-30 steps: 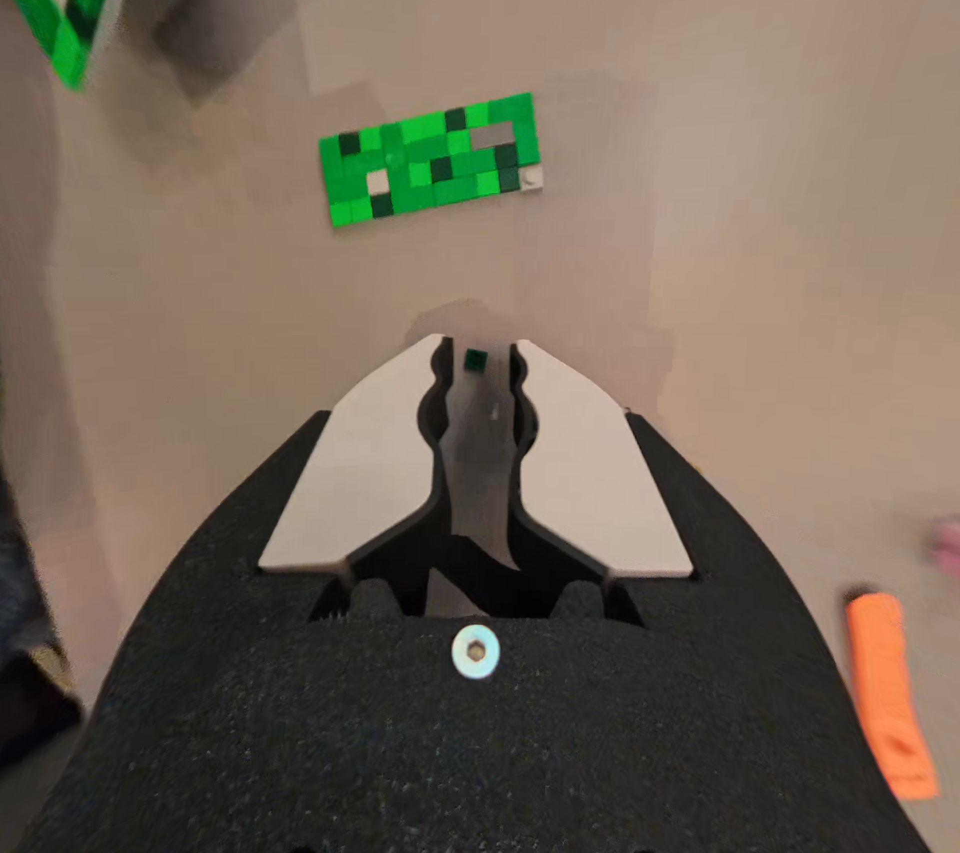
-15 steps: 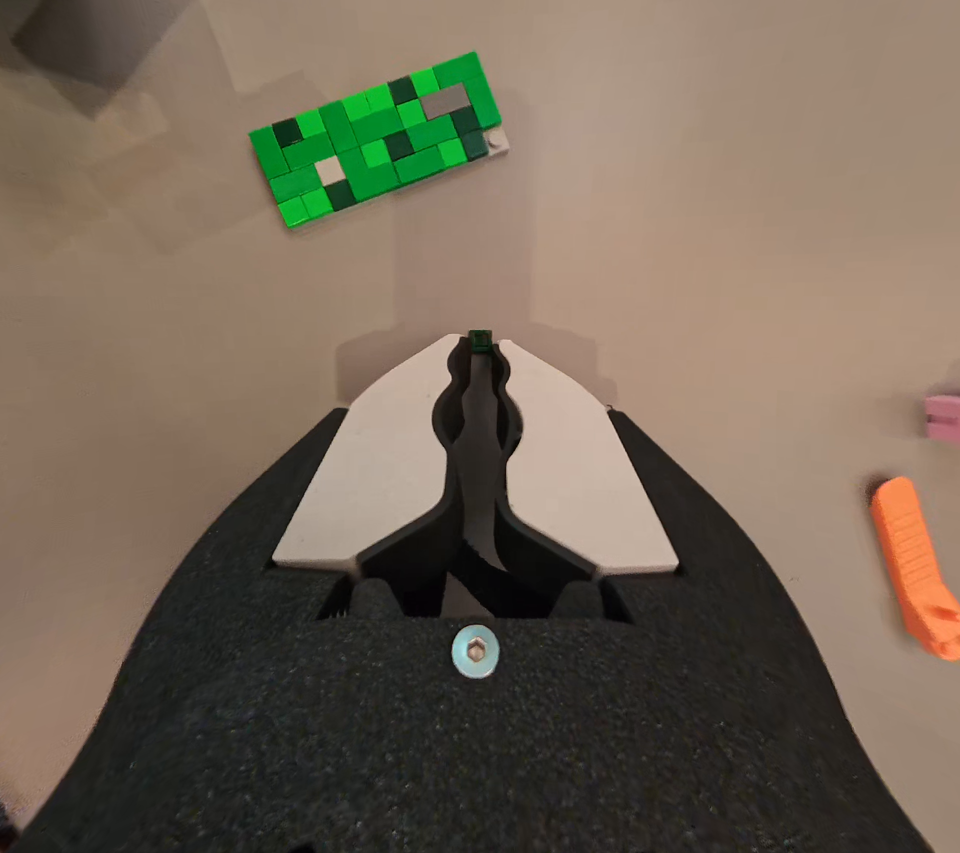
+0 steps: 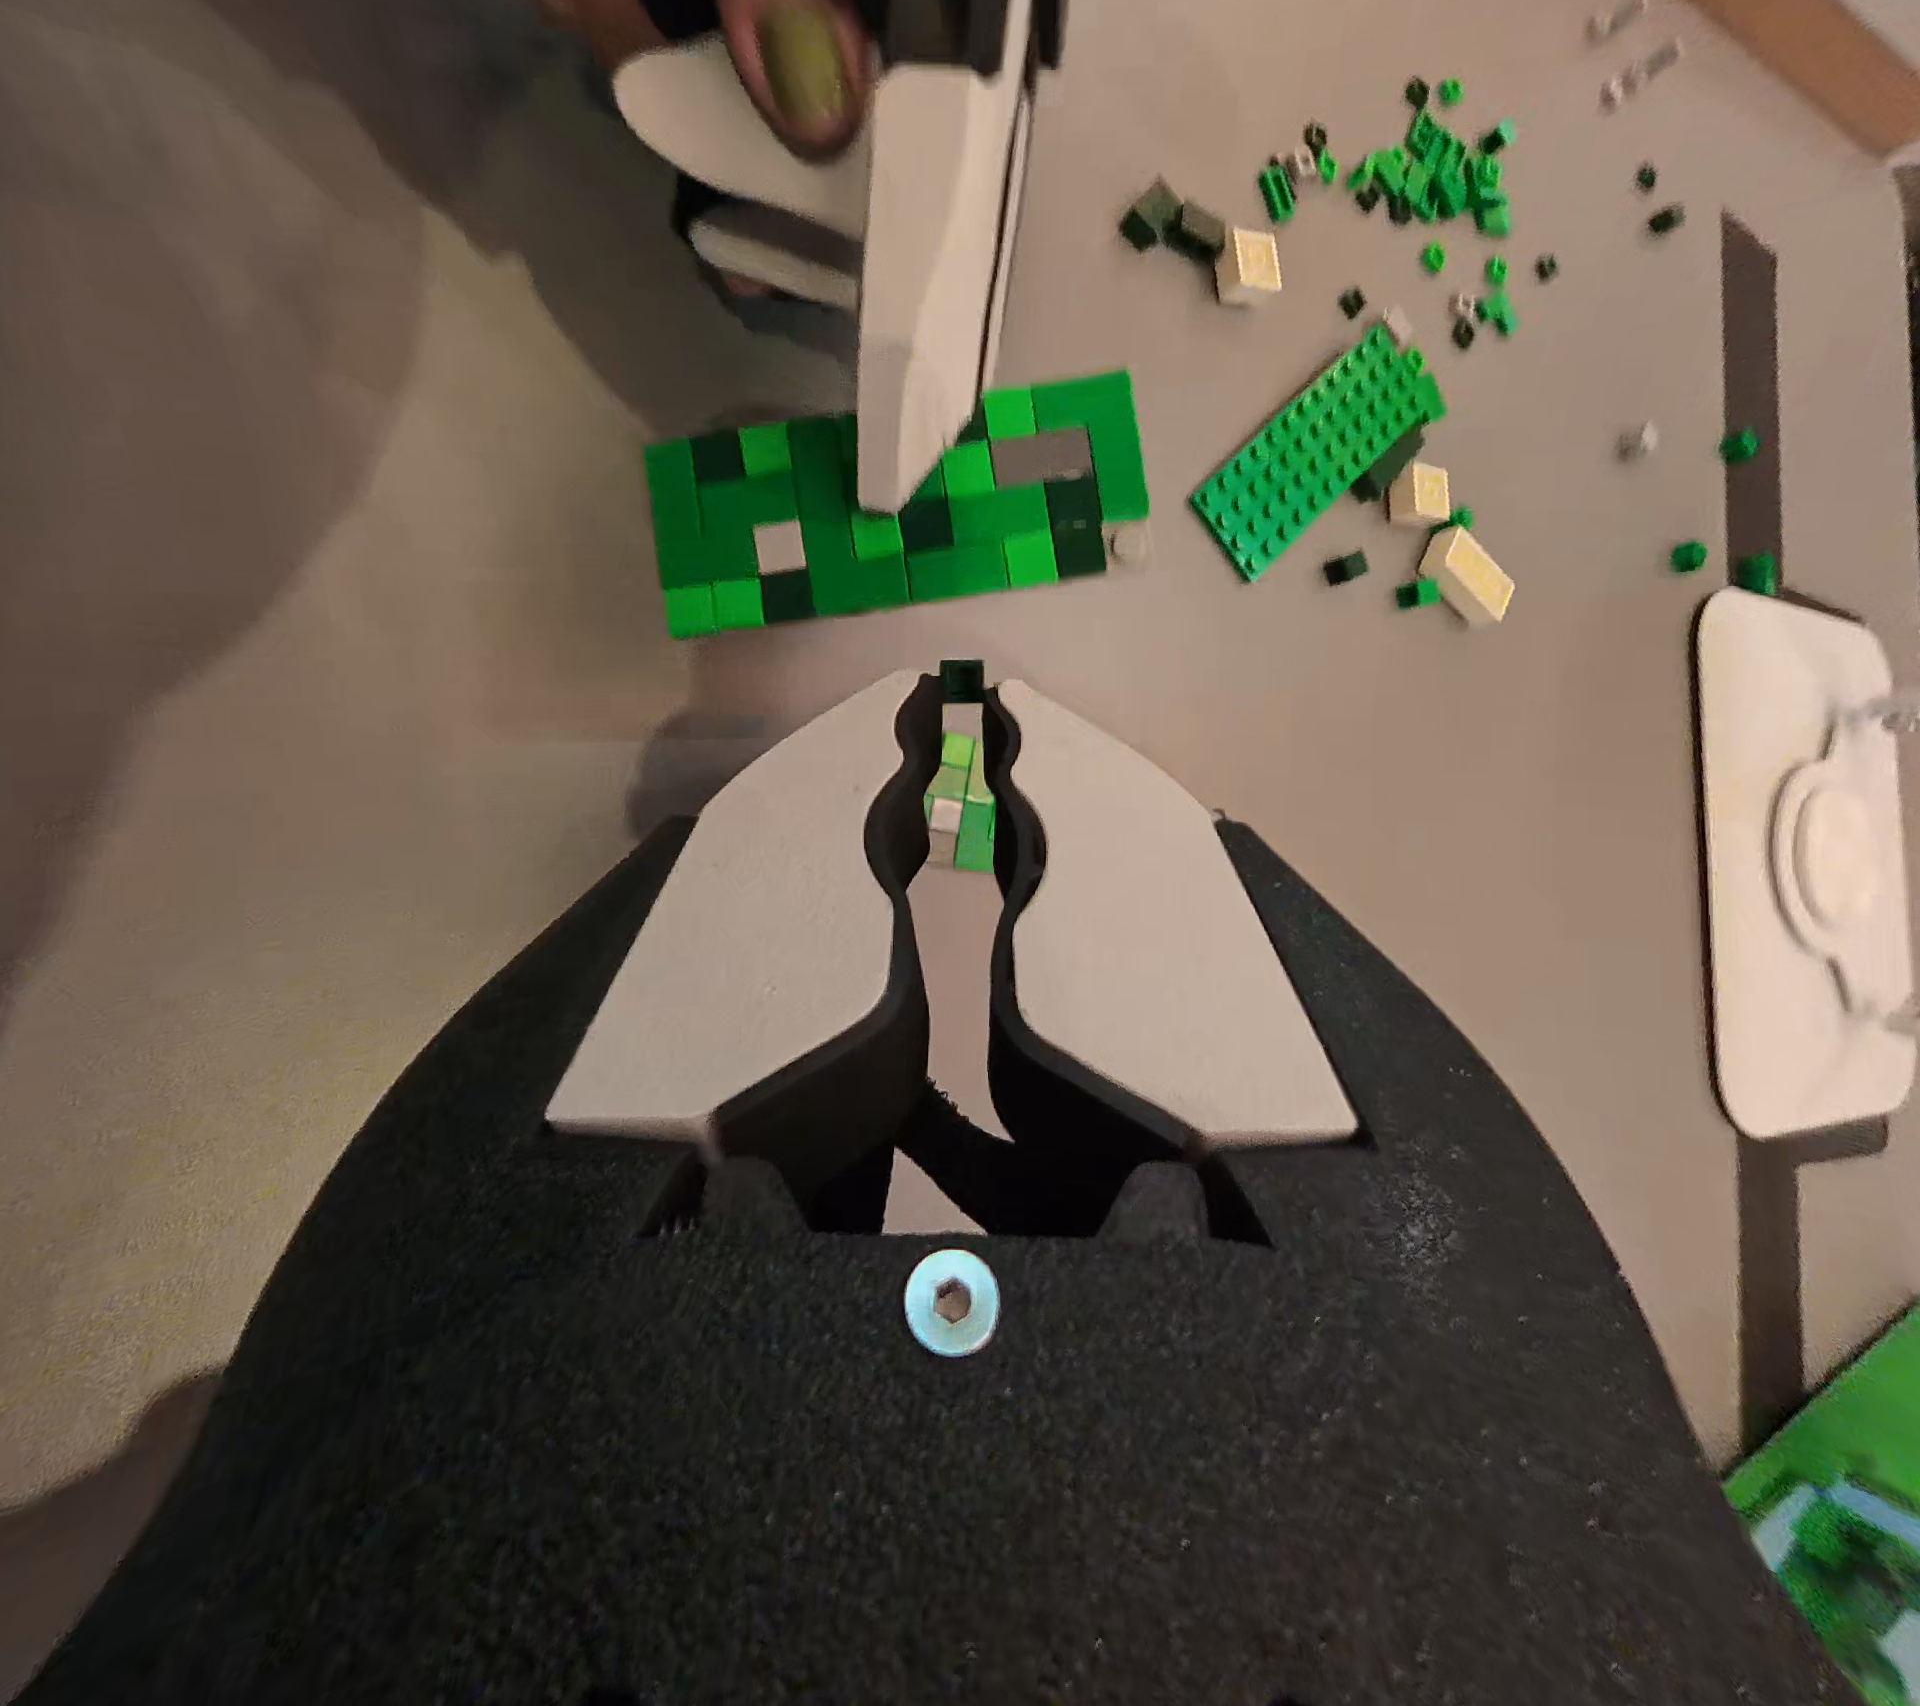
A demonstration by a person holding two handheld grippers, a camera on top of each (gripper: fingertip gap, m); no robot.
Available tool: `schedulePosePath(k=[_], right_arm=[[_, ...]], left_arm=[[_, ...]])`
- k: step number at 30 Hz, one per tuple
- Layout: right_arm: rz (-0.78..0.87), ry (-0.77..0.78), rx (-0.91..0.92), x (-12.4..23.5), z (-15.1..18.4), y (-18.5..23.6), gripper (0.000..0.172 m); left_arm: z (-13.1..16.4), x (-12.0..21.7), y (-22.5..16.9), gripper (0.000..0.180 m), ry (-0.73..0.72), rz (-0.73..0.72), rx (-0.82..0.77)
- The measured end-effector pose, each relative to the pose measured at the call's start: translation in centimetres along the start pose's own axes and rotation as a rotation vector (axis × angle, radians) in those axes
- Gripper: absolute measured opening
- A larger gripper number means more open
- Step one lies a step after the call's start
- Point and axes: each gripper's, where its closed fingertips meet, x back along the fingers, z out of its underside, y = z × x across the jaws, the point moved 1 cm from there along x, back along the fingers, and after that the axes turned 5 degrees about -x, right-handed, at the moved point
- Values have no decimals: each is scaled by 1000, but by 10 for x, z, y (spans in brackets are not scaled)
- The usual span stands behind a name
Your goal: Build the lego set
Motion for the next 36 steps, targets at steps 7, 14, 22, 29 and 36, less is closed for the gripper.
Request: schedulePosePath(k=[7, 14, 22, 29, 36], right_arm=[[-19, -28, 36, 2, -10, 2, 7], [-29, -55, 13, 5, -12, 4, 7], [-16, -50, 7, 6, -10, 2, 7], [-20, -25, 30, 3, -8, 5, 7], [-28, -34, 32, 6, -8, 6, 6]], left_arm=[[3, -2, 1, 6, 34, -7, 0], [5, -4, 3, 6, 43, -13, 4], [6, -7, 3, 6, 51, -18, -3], [3, -6, -2, 6, 50, -10, -21], [7, -9, 0, 6, 61, -7, -9]])
